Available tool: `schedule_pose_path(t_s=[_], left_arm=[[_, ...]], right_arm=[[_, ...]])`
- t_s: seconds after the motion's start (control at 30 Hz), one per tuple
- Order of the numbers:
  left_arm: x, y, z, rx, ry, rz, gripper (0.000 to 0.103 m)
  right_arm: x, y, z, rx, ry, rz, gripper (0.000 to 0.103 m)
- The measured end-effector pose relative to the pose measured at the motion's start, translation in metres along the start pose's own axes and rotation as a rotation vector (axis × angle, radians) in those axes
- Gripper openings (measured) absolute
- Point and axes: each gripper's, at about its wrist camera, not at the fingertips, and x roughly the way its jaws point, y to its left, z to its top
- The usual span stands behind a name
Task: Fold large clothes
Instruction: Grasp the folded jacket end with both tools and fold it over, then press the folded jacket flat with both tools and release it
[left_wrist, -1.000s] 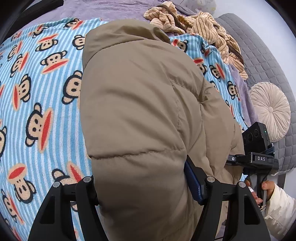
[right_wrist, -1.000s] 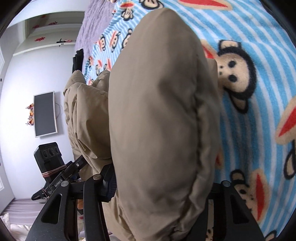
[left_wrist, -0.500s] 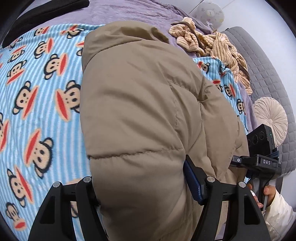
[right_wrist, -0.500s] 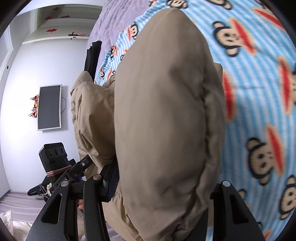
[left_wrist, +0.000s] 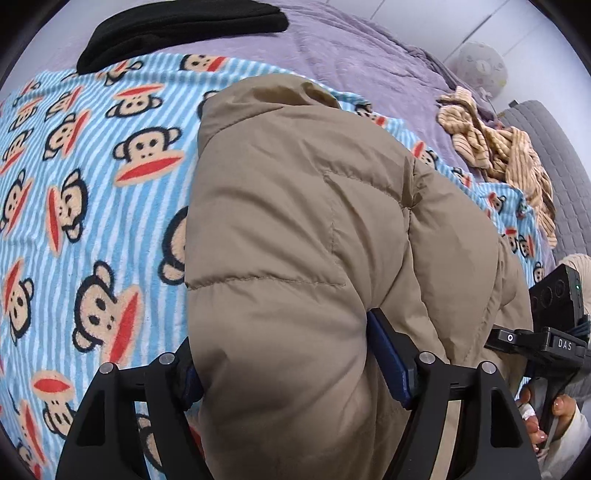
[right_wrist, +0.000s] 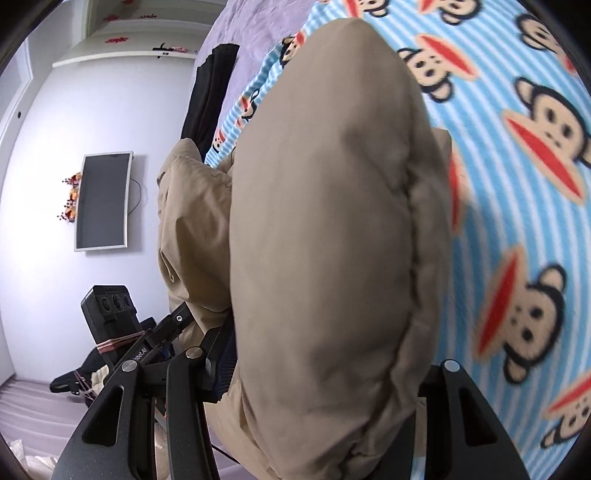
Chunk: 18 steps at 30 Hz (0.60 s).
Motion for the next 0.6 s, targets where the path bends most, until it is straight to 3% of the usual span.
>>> schedule_pose_path(t_s=[0.17,0.27,0.47,0.57,0.6], left_arm=[[0.006,0.001,-0.003,0.015,-0.019,0.015,0.081],[-0.003,-0.007,-0.005,0.034,-0.036,0.06,0.081],[-0.039,-0.019,-0.008,0.115,-0.187,0.164,0.081],[-0.025,-0.024,-0.005,0.127,-0.126,0.169,0.081],[-0.02,-0.029,-0.006,0.141,-0.124,0.189,0.081]], right_arm=[[0.0,-0.011,0.004,0.019,0.002,-0.125,0.056],[-0.025,-0.018,-0.006,0.01,-0.023,-0.206,0.057],[-0.075,0.004,-0.019,-0.014,-0.158,-0.315,0.057],[-0.095,0.02,-0.032,-0.08,-0.226,-0.329,0.027],[-0.091,0.034,-0.032,-0.102,-0.233,-0.323,0.026]])
